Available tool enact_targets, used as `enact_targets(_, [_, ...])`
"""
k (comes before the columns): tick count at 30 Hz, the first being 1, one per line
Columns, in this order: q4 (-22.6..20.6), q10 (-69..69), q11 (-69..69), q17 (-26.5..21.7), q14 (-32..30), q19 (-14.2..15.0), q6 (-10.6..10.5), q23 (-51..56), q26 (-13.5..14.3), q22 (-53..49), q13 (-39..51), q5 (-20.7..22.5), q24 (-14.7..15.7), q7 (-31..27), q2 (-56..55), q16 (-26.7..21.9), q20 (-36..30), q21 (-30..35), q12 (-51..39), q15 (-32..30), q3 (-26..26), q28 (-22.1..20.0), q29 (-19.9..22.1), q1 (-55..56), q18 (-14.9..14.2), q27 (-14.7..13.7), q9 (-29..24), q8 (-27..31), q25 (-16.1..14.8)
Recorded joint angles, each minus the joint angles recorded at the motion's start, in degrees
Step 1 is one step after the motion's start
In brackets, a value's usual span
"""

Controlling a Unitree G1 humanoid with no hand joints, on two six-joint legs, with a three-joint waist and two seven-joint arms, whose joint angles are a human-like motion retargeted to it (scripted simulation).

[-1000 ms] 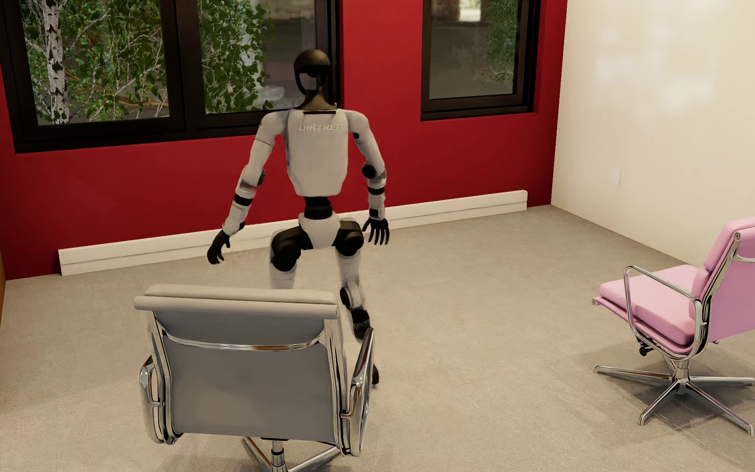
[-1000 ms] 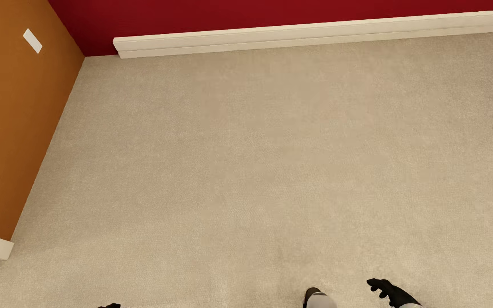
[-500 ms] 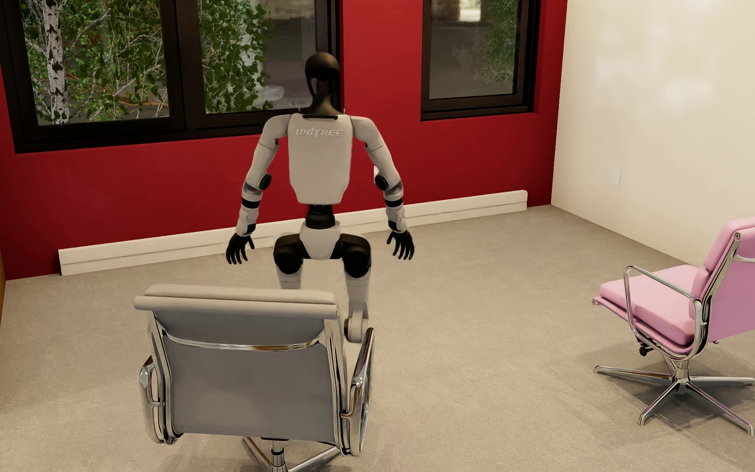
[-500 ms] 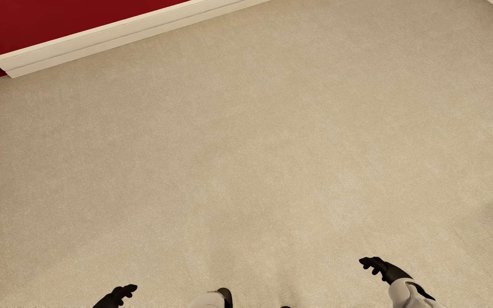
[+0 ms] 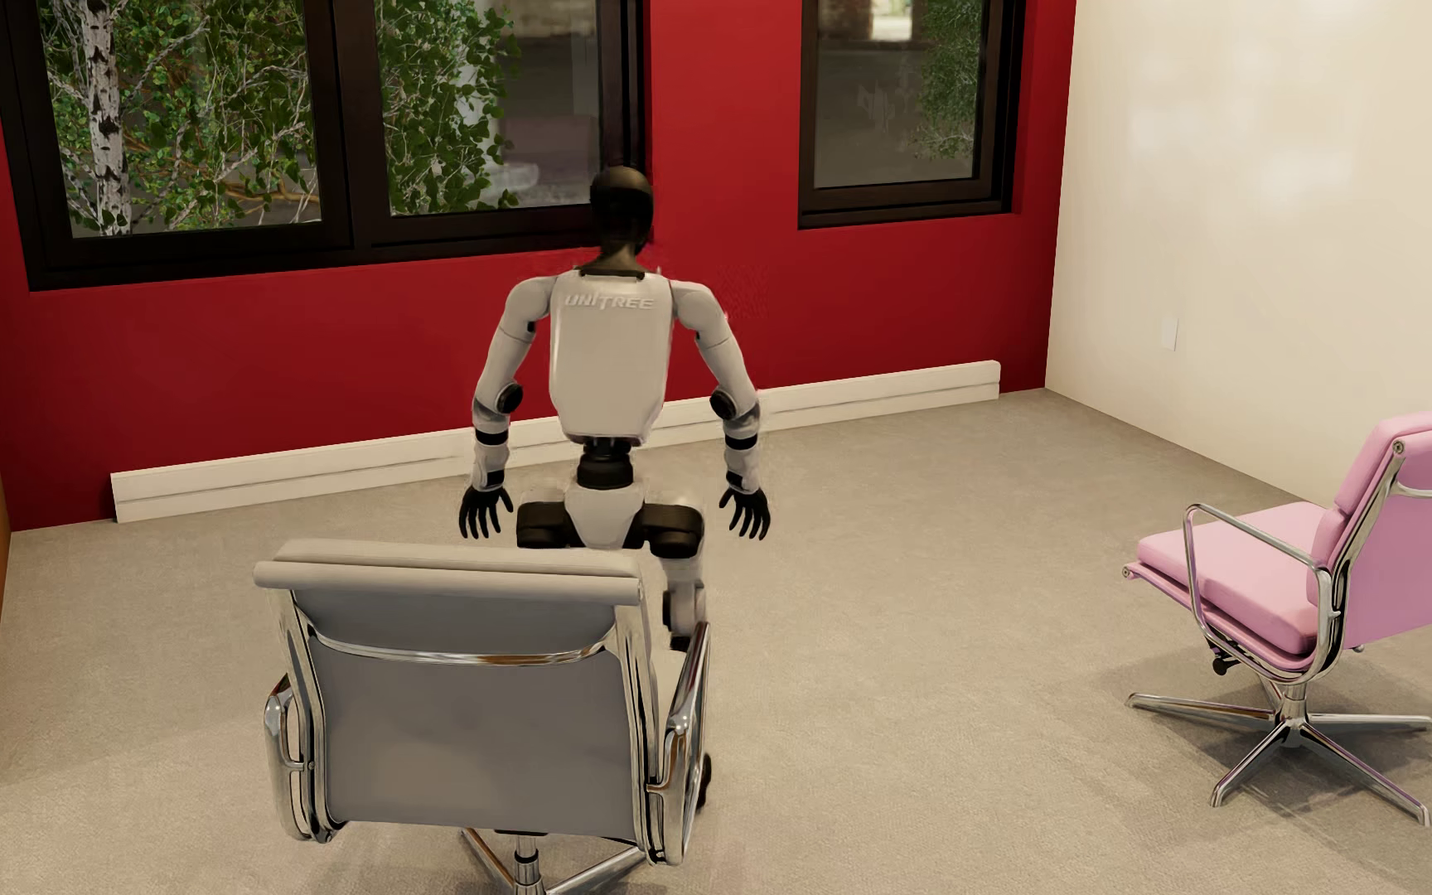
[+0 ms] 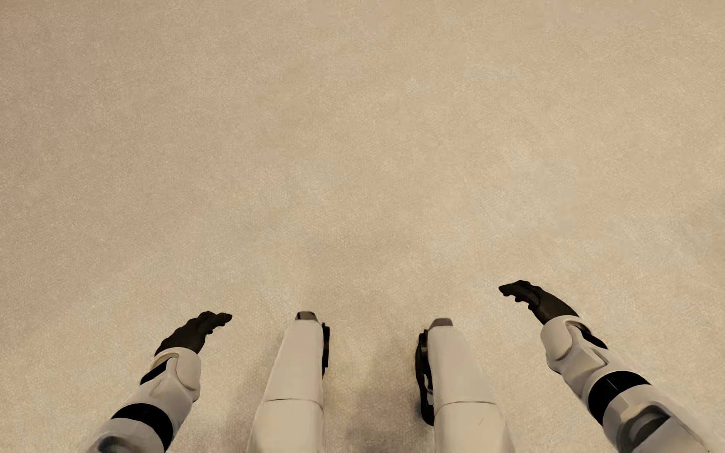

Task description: Sit on the dark gray chair

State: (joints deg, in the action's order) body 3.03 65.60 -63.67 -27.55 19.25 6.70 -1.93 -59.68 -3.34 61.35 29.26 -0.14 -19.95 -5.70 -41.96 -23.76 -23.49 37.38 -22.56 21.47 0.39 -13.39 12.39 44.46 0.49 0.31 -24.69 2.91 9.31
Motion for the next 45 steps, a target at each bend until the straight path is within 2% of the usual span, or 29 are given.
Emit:
enact_targets(5, [0.73, 10.86, -9.52, 1.24, 2.33, 1.37, -0.01, 0.88, -0.3, -1.21, 5.46, -0.24, -0.11, -2.02, -9.88, -0.8, -2.85, 1.29, -6.01, 1.4, -0.21, -0.23, -0.25, 10.68, -0.72, 0.02, -2.6, 1.1, 0.41])
enact_targets(13, [0.34, 23.68, -22.13, 1.49, 4.99, 1.58, 0.55, 3.69, -1.06, -0.82, 12.62, 0.2, 0.55, -4.5, -21.85, -0.88, -6.6, 4.07, -14.96, 3.89, -0.54, -0.79, 0.26, 22.48, -0.74, 0.01, -7.18, 3.3, 0.87])
enact_targets(17, [-0.91, 29.26, -27.37, 1.76, 4.63, 2.03, 0.24, 3.82, -1.61, 0.03, 16.74, 0.9, 1.41, -6.31, -27.1, -0.68, -8.76, 5.47, -20.29, 4.34, -0.32, -0.86, 0.85, 28.14, 0.61, -0.01, -9.71, 3.97, 0.57])
enact_targets(20, [-0.77, 31.94, -30.05, 2.25, 4.1, 2.52, -0.08, 4.22, -1.63, 0.13, 19.18, 0.86, 1.85, -6.76, -29.73, -0.39, -9.19, 7.41, -22.8, 3.73, -0.49, -1.45, 1.15, 30.53, 0.3, 0.13, -11.46, 4.34, 0.8])
enact_targets(26, [-0.91, 36.05, -34.08, 3.46, 1.82, 3.67, -0.42, 5.72, -2.01, -0.35, 14.93, -0.22, 0.92, -6.45, -29.34, 1.27, -8.26, 6.04, -20.12, -0.23, -0.34, -0.22, 1.25, 29.65, 0.78, 0.42, -11.65, 4.49, 1.34])
enact_targets(30, [-1.01, 37.56, -35.92, 3.46, 1.62, 2.64, -0.44, 4.74, -1.87, -2.54, 10.53, -0.24, 0.74, -6.24, -28.23, 1.79, -7.13, 5.71, -16.58, -1.4, -0.58, 2.68, -1.15, 28.12, 0.68, 1.64, -10.37, 4.61, 2.87])
enact_targets(34, [-1.5, 39.12, -38.32, 4.45, 1.96, 1.85, -0.02, 2.21, -2.77, -4.88, 7.75, -0.6, -1.07, -6.01, -27.25, 1.87, -6.97, 4.94, -13.61, -1.26, -0.47, 8.01, -3.89, 26.79, 0.85, 3.0, -8.47, 4.73, 2.09])
enact_targets(36, [-1.51, 39.82, -39.29, 4.91, 1.75, 1.46, 0.07, 1.57, -3.09, -4.16, 6.5, -0.8, -0.5, -5.9, -26.73, 2.96, -6.25, 5.14, -12.8, -1.41, -0.24, 8.49, -3.37, 26.22, 0.68, 3.25, -7.88, 4.94, 1.54])
enact_targets(37, [-1.49, 40.09, -39.51, 5.22, 1.63, 0.45, 0.09, 1.0, -3.28, -3.34, 6.2, -0.49, -0.05, -5.74, -26.21, 3.48, -5.87, 5.1, -12.6, -1.43, -0.19, 8.15, -2.95, 25.88, 0.75, 3.42, -7.67, 4.84, 0.8])
enact_targets(41, [-1.37, 41.44, -41.24, 5.87, 1.5, 0.12, 0.45, -1.7, -2.91, 0.01, 5.02, -0.88, 1.68, -5.49, -24.92, 3.79, -5.39, 3.98, -11.82, -1.49, -0.03, 5.56, -0.4, 24.59, 0.43, 2.95, -7.17, 4.81, -1.77])
enact_targets(42, [-1.56, 41.7, -41.73, 5.97, 1.36, 0.6, 0.34, -3.12, -2.93, 1.02, 5.44, -0.99, 2.68, -5.42, -24.84, 3.78, -4.77, 3.47, -11.82, -1.55, -0.1, 4.71, -0.21, 24.44, 0.45, 3.04, -7.05, 4.89, -3.51])
enact_targets(45, [-1.8, 42.27, -42.29, 5.67, 1.19, 0.32, 0.17, -5.34, -2.86, 4.17, 5.27, -1.01, 5.35, -5.41, -24.34, 3.59, -4.13, 3.04, -11.83, -1.84, 0.05, 3.23, -0.12, 23.9, 0.65, 3.32, -7.0, 4.87, -5.21])
